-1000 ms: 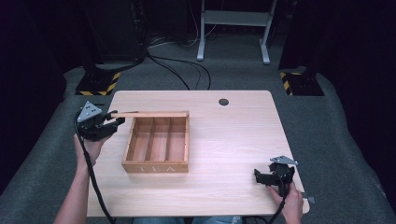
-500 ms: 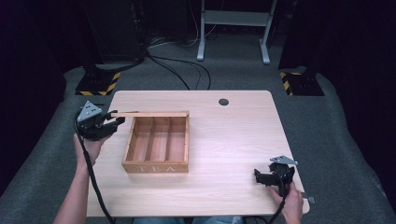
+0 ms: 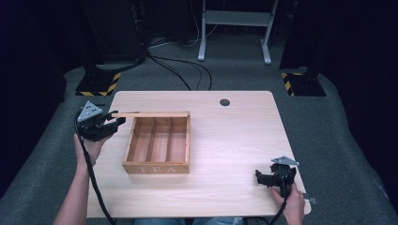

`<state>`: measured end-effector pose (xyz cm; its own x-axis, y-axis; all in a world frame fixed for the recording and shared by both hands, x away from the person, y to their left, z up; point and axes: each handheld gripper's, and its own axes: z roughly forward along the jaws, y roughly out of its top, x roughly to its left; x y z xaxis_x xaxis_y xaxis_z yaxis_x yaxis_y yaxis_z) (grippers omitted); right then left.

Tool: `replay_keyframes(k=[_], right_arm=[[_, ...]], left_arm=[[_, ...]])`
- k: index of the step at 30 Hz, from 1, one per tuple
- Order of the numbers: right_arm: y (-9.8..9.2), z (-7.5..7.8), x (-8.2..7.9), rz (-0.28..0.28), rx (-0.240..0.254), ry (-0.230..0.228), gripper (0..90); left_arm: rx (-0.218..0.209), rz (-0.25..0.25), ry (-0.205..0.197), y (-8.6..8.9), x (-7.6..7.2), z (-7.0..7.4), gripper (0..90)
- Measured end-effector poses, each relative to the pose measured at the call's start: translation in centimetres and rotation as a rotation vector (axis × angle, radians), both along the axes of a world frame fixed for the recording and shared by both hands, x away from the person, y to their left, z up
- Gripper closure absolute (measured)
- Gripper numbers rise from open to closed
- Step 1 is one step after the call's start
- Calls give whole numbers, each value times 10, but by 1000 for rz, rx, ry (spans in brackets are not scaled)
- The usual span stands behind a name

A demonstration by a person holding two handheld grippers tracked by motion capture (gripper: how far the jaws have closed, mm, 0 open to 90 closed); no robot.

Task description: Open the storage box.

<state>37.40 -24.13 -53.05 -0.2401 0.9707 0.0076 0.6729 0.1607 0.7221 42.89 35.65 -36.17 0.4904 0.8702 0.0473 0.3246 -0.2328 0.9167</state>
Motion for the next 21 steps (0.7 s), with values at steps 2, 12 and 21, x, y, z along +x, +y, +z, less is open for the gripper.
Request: replay_keyframes(k=[2, 12, 21], right_arm=[[0, 0, 0, 1, 0, 0, 0], [0, 0, 0, 0, 0, 0, 0], [0, 0, 0, 1, 0, 0, 0]], left_arm=[[-3, 0, -3, 0, 0, 0, 583], [-2, -1, -6, 0, 1, 0, 583], [-1, -3, -2, 0, 0, 0, 583]])
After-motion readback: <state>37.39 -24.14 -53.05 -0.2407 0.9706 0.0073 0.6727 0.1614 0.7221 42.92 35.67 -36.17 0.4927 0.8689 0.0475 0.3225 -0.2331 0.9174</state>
